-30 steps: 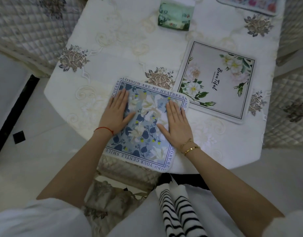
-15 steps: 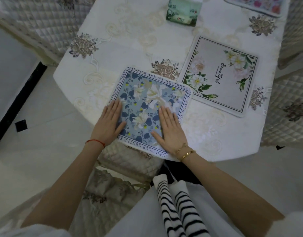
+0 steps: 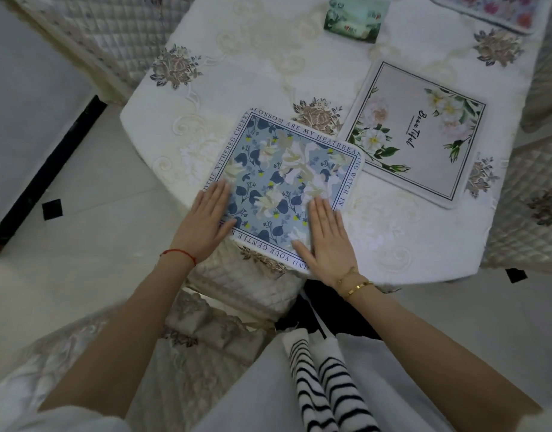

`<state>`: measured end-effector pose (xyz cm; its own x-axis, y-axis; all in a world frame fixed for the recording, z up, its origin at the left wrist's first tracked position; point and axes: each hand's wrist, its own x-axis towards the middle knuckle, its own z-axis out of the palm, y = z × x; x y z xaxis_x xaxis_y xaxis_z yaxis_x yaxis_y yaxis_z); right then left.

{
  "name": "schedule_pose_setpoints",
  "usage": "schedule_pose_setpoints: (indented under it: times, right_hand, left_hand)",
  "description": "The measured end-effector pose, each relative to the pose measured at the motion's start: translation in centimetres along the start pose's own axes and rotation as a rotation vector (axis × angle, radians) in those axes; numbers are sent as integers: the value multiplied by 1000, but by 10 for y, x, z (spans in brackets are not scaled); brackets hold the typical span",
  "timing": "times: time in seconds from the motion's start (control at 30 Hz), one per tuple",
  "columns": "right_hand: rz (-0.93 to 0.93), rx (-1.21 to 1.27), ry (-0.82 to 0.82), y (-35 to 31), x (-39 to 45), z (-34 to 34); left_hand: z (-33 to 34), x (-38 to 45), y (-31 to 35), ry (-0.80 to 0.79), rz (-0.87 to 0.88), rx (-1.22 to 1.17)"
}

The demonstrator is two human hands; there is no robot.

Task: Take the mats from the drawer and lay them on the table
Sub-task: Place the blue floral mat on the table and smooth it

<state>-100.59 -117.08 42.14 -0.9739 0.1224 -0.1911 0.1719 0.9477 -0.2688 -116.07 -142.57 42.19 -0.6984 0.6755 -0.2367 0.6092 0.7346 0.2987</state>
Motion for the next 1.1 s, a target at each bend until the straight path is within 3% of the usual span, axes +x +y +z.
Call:
schedule_pose_setpoints:
  times: [0.2, 0.67, 0.8, 0.93, 1.1]
  right_hand:
    - [-57, -32, -32, -34, 9, 16]
    - [-40, 29, -44, 28, -42, -1]
    - [13, 129, 11, 42, -50, -16]
    - [90, 191, 129, 54, -66, -39]
    - [137, 197, 222, 88, -107, -62]
  left_hand:
    - [15, -3, 21, -16, -5, 24]
    - [2, -10, 13, 36, -184, -35]
    - [-8, -17, 36, 112, -93, -22]
    - [-22, -20, 80, 228, -32, -167]
    - [-33, -24, 138, 257, 42, -195]
